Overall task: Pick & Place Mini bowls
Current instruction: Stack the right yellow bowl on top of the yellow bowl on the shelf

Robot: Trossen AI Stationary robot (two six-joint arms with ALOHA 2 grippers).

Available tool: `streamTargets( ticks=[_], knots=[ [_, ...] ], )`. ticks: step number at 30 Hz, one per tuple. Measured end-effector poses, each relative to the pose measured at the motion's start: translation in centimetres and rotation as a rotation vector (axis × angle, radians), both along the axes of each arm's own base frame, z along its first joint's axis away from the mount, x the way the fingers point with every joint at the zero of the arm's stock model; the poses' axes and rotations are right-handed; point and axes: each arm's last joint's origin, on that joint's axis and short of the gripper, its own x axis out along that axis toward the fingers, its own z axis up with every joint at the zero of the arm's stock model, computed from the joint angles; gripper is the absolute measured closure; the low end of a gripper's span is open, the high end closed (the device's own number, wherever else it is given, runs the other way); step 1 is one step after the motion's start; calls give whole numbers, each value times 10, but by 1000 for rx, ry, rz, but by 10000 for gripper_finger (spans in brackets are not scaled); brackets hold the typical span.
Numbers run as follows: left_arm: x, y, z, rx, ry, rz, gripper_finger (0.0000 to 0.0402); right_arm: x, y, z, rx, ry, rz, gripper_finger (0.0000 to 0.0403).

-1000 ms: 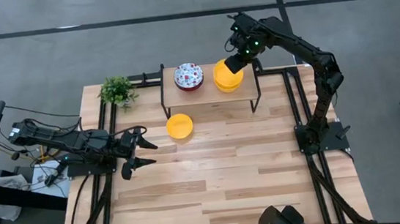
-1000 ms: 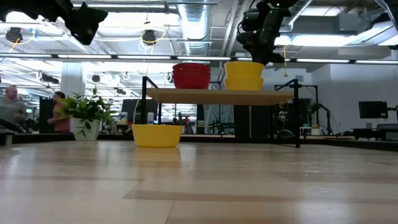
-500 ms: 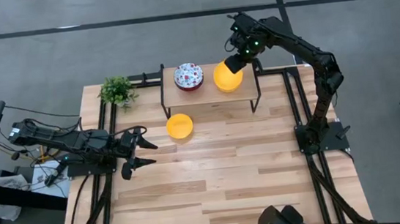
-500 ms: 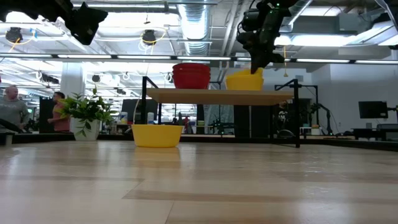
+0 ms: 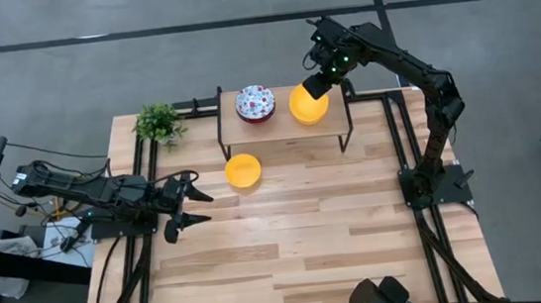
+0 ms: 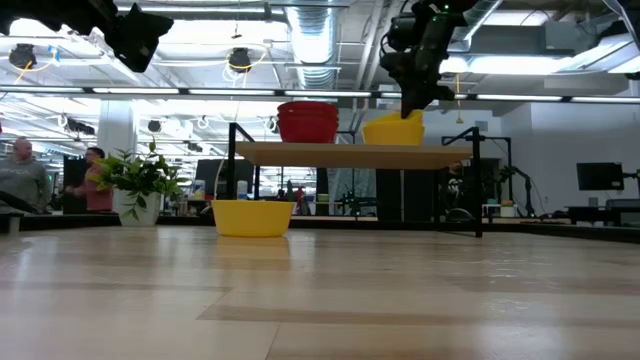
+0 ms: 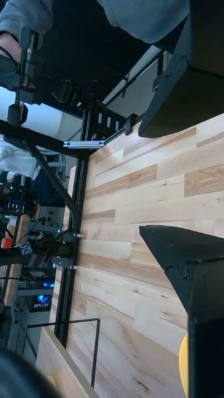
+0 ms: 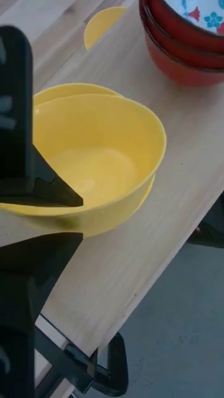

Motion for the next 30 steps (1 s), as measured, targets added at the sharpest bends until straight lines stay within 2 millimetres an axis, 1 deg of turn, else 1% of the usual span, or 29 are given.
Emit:
streamTargets(
  ticks=[4,9,13,16,21,26,30],
  knots=[
    [0,0,0,0,0,0,160,0,0,0,-6,-5,3,351],
    [0,0,0,-1,-4,0,160,3,-3,2,-29,-30,3,396],
    [0,0,1,-2,-6,0,160,2,-3,2,-30,-32,1,394],
    [0,0,1,-3,-9,0,160,2,-3,2,-28,-34,3,400],
    [0,0,1,-3,-10,0,160,0,0,0,-2,-1,19,395],
    [0,0,1,-3,-10,0,160,1,3,0,3,4,30,401],
    [0,0,1,-3,-10,0,160,2,3,0,1,2,31,390]
  ],
)
